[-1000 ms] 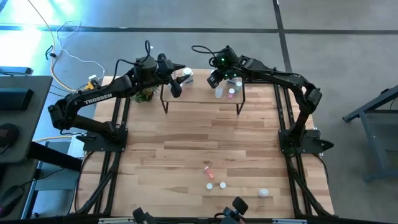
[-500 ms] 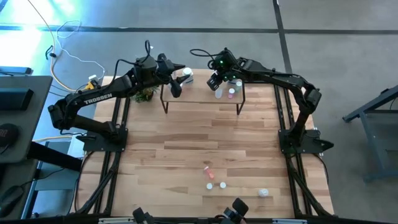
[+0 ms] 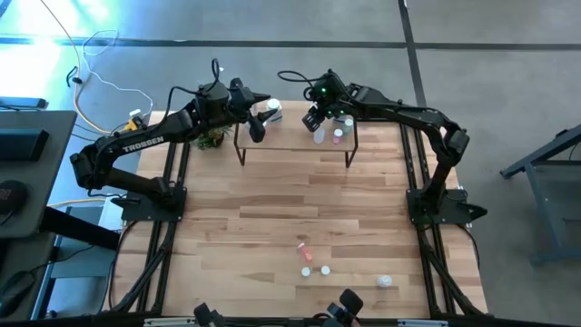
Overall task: Pick and place medicine bottles onto shelf by color
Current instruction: Put the top blue pill bottle on the shelf, then put the transparent pill bottle on the shelf
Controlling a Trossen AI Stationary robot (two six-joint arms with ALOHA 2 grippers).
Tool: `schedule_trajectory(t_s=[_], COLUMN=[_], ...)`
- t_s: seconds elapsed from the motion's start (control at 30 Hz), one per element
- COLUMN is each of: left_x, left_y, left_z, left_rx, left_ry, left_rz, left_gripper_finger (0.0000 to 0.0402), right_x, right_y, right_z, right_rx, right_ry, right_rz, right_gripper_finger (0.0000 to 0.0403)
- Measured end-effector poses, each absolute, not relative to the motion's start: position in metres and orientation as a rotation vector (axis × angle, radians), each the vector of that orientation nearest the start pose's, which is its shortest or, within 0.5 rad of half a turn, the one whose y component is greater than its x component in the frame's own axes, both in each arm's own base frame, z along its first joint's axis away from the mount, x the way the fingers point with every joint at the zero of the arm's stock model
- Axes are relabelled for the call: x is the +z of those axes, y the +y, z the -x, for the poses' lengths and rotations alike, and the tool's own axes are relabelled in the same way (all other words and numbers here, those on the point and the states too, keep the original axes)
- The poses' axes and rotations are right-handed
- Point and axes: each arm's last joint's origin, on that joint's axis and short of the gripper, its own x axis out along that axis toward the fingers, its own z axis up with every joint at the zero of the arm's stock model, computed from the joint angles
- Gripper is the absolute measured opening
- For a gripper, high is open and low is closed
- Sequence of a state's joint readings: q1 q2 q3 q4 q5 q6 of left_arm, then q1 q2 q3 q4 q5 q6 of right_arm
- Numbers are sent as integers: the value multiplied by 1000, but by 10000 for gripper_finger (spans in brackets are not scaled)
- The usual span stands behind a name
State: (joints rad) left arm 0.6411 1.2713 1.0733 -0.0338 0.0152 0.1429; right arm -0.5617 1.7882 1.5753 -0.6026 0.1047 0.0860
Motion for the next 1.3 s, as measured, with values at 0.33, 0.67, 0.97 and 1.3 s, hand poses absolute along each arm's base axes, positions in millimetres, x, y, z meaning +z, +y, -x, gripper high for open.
schedule_trajectory(t_s=[0.33, 0.67, 0.97, 1.3], left_x=[344, 344, 344, 344], left_y=[172, 172, 172, 165], left_z=[-231, -231, -231, -236], left_rx=[605, 605, 606, 577], left_ry=[267, 267, 267, 267], left_rz=[-61, -61, -62, -65], left_gripper_finger=[225, 225, 225, 225], right_x=[298, 305, 318, 336], right_y=[-214, -213, -210, -200], right_z=[-332, -331, -327, -318], right_rx=[-690, -692, -693, -686], right_ry=[784, 748, 696, 665], right_rz=[-256, -249, -237, -231], right_gripper_finger=[147, 147, 147, 147])
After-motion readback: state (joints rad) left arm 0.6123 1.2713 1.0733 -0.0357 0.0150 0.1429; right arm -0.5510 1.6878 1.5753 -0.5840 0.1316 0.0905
